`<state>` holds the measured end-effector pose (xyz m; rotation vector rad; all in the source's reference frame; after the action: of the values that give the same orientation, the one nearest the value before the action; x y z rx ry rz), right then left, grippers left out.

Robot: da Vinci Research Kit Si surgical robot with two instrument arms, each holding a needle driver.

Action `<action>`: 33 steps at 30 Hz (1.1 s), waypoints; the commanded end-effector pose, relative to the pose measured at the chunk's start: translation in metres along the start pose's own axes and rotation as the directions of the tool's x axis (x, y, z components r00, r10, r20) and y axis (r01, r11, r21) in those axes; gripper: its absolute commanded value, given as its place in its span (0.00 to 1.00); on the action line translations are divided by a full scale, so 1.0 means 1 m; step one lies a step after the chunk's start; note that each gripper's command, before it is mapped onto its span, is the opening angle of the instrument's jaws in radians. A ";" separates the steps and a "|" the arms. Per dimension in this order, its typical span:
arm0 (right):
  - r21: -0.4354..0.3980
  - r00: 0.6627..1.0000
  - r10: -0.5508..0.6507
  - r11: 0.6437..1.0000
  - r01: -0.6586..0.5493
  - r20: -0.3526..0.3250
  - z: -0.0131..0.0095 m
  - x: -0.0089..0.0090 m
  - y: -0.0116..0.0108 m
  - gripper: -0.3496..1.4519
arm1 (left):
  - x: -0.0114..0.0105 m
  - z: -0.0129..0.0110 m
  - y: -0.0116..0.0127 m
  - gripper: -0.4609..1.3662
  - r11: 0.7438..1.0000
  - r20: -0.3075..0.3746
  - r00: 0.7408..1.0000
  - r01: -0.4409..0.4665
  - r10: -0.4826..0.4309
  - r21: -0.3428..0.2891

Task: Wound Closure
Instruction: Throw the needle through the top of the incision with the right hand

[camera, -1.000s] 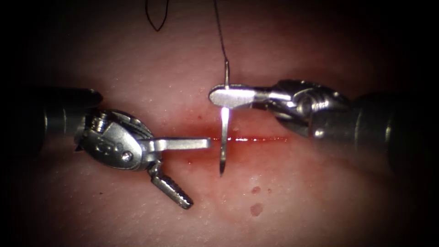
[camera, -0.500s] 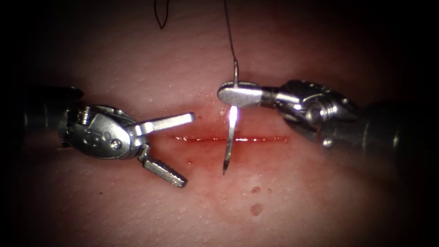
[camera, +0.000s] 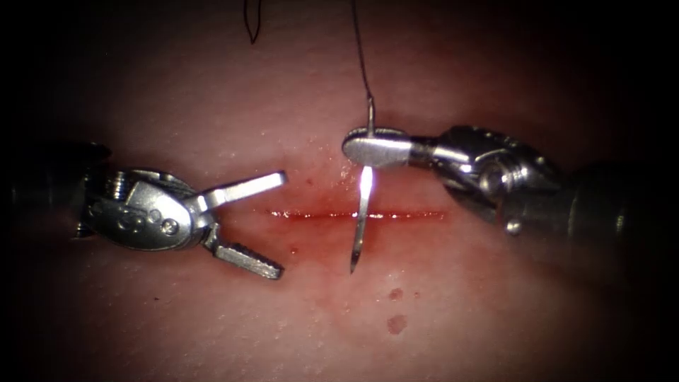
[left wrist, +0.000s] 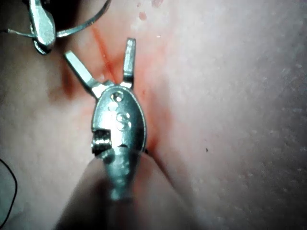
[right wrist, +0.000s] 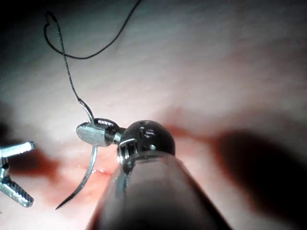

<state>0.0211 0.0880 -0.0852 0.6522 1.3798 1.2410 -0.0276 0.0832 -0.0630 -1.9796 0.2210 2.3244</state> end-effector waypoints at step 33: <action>-0.007 1.000 -0.025 1.000 0.025 0.000 0.0001 0.0002 -0.0003 0.00 | 0.0001 0.0004 -0.0001 0.59 1.000 0.002 1.000 0.007 -0.007 0.001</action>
<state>0.0212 0.0881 -0.0855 0.6291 1.3835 1.2191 -0.0280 0.0833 -0.0630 -1.9754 0.2172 2.3187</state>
